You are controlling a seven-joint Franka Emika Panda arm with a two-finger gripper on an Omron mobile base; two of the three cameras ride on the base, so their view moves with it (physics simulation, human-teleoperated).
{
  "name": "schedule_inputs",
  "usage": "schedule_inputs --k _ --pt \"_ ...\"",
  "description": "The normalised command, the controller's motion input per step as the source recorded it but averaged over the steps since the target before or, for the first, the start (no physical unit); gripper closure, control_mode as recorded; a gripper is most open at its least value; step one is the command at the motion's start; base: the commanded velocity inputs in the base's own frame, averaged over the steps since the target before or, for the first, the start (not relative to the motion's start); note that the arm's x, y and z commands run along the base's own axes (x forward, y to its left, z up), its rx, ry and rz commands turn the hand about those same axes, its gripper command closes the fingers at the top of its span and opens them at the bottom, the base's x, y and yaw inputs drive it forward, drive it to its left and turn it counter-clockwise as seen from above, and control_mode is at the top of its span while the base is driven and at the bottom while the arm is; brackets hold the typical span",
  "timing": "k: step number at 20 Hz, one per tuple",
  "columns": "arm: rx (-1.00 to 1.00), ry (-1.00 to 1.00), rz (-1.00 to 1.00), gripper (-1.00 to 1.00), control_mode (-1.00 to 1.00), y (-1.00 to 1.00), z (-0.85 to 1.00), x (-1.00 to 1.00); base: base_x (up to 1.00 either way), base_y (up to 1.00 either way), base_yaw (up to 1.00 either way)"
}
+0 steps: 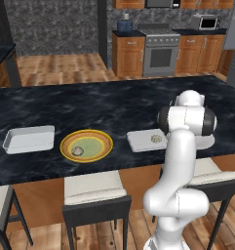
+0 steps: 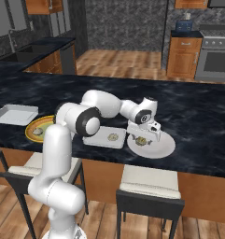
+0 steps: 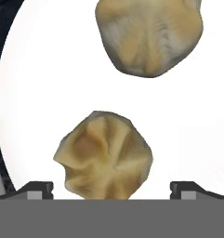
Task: Place two dumplings into each of the tupperware containers and then place the containers in the fridge.
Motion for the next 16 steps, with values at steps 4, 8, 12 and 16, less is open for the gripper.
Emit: schedule_inputs --k 4,8,12,16 --pt "0.0 0.0 0.0 -1.0 -1.0 0.0 -0.15 0.03 0.0 0.0 0.0" --pt "0.0 0.0 0.0 -1.0 -1.0 0.0 -0.2 0.08 0.0 0.0 0.0" --pt "0.0 0.0 0.0 -1.0 -1.0 0.0 -0.13 0.08 0.0 0.0 0.0" --pt "0.0 0.0 0.0 -1.0 -1.0 0.0 -0.07 0.18 0.0 0.0 0.0"
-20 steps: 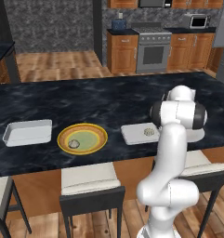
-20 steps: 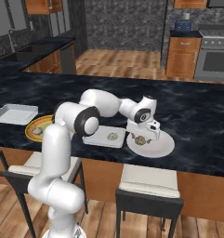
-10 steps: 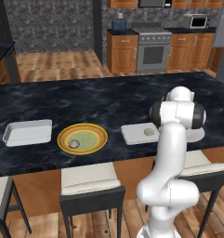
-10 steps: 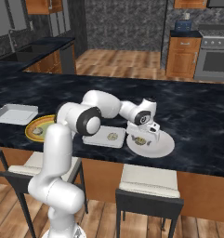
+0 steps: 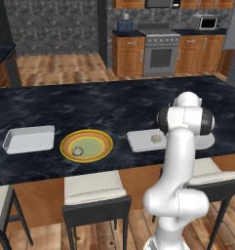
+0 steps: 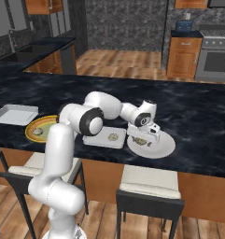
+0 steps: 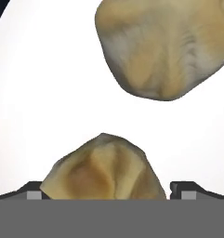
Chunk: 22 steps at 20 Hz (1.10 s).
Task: Place two dumplings into each of the tupperware containers and then place the containers in the fridge.
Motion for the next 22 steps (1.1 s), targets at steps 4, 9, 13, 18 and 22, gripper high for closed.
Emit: schedule_inputs --k 4,9,13,18,22 --pt "0.0 0.0 0.0 1.0 -1.0 0.0 -0.04 0.16 0.0 0.0 0.0" --pt "0.0 0.0 0.0 1.0 -1.0 0.0 0.0 0.0 0.0 0.0 0.0" --pt "0.0 0.0 0.0 1.0 -1.0 0.03 0.21 -0.11 0.0 0.0 0.0" --pt "0.0 0.0 0.02 1.0 -1.0 0.29 0.51 -0.09 0.0 0.0 0.0" --pt "-0.05 -0.06 0.1 1.0 -1.0 0.84 0.21 -0.12 0.0 0.0 0.0"
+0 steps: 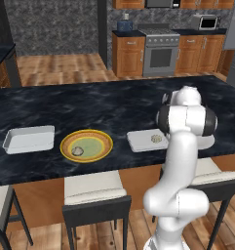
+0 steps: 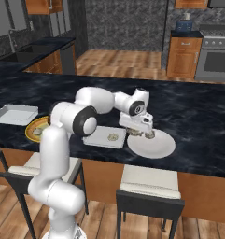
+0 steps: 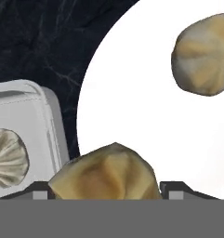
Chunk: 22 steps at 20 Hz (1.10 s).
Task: Place two dumplings into each of the tupperware containers and then place the containers in the fridge.
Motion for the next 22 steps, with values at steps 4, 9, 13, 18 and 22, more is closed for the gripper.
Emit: schedule_inputs --k 4,9,13,18,22 --pt "-0.07 -0.01 0.12 1.0 -1.0 1.0 0.0 -0.01 0.0 0.0 0.0" --pt "-0.01 0.0 0.18 1.0 -1.0 0.93 0.0 0.0 0.0 0.0 0.0" --pt "0.0 0.0 0.2 1.0 -1.0 0.77 0.01 0.0 0.0 0.0 0.0" --pt "0.0 0.01 0.18 1.0 -1.0 0.48 0.0 0.07 0.0 0.0 0.0" --pt "0.0 0.05 0.15 1.0 -1.0 0.11 0.0 0.12 0.0 0.0 0.0"
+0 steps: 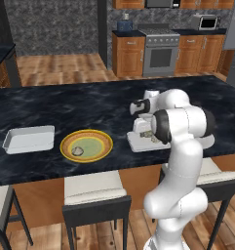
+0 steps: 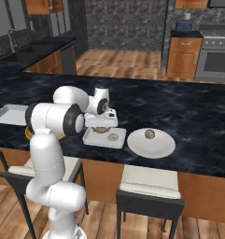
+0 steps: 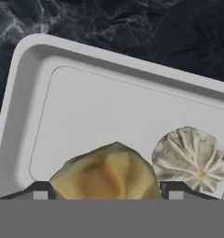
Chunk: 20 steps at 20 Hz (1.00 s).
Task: Place two dumplings into each of the tupperware containers and then place the containers in the fridge.
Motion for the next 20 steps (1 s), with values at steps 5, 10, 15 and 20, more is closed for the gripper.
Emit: schedule_inputs --k 5,10,15,20 --pt "0.0 0.09 0.16 1.0 -1.0 0.09 -0.01 0.11 0.0 0.0 0.0" --pt "0.0 0.08 0.11 1.0 -1.0 0.21 -0.2 0.18 0.0 0.0 0.0" --pt "0.07 0.06 0.02 1.0 -1.0 0.0 -0.14 0.43 0.0 0.0 0.0" --pt "0.08 0.08 0.02 1.0 -1.0 -0.01 -0.25 0.5 0.0 0.0 0.0"
